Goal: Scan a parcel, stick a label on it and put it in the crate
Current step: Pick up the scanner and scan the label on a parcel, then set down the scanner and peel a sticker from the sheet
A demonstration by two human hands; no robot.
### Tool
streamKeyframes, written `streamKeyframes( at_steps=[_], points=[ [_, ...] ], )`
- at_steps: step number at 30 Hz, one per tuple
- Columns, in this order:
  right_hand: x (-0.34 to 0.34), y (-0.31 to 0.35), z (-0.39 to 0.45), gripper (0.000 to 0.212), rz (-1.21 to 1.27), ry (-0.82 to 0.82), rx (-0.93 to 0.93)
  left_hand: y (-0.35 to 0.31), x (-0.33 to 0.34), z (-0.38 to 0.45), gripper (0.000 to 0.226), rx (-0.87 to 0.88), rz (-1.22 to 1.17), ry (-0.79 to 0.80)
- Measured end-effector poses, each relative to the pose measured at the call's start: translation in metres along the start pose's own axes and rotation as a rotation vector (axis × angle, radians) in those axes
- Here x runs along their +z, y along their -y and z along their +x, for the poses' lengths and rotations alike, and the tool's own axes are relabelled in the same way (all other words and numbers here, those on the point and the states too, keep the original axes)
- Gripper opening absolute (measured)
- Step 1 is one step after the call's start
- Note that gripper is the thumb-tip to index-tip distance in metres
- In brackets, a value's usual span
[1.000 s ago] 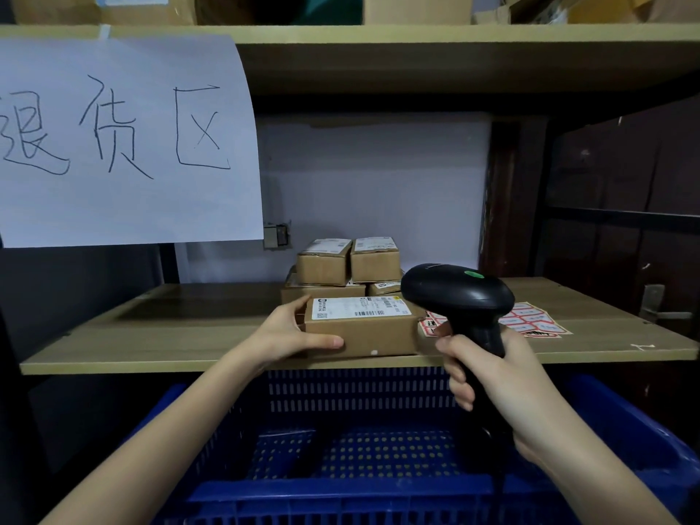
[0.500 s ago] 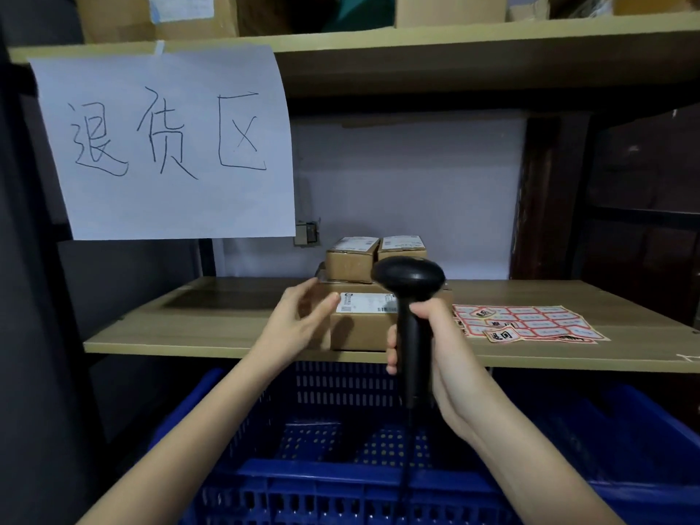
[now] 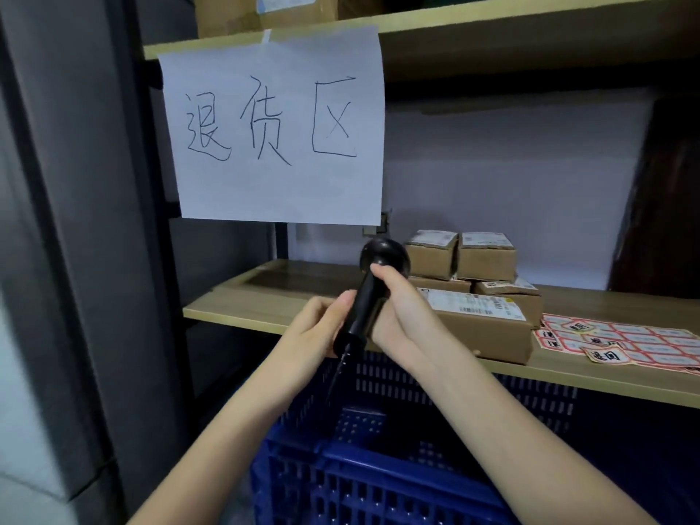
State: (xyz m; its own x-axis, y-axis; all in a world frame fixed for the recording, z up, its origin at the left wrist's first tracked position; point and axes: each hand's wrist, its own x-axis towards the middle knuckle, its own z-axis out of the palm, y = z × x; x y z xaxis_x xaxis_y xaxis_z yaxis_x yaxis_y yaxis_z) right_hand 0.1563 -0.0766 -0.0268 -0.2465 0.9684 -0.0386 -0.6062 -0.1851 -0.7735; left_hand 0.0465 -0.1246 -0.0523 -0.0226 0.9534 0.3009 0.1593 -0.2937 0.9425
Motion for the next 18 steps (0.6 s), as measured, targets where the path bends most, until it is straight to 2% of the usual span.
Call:
streamKeyframes(
  at_steps=[5, 9, 11, 13, 18],
  points=[
    [0.027, -0.024, 0.034, 0.043, -0.021, -0.061, 0.028, 0.011, -0.024, 0.021, 0.041, -0.033, -0.004, -0.063],
    [0.041, -0.033, 0.055, 0.046, -0.42, -0.123, -0.028, 0.022, -0.049, 0.056, 0.06, 0.005, 0.097, -0.058],
    [0.047, -0.035, 0.068, 0.047, -0.59, -0.161, -0.071, 0.023, -0.059, 0.075, 0.047, 0.043, 0.087, -0.016],
    [0.051, -0.037, 0.084, 0.043, -0.653, -0.187, -0.12, 0.023, -0.067, 0.093, 0.033, 0.059, 0.07, 0.03],
    [0.051, -0.036, 0.117, 0.036, -0.572, -0.274, -0.17, 0.036, -0.073, 0.132, 0.028, 0.001, 0.053, 0.112]
  ],
)
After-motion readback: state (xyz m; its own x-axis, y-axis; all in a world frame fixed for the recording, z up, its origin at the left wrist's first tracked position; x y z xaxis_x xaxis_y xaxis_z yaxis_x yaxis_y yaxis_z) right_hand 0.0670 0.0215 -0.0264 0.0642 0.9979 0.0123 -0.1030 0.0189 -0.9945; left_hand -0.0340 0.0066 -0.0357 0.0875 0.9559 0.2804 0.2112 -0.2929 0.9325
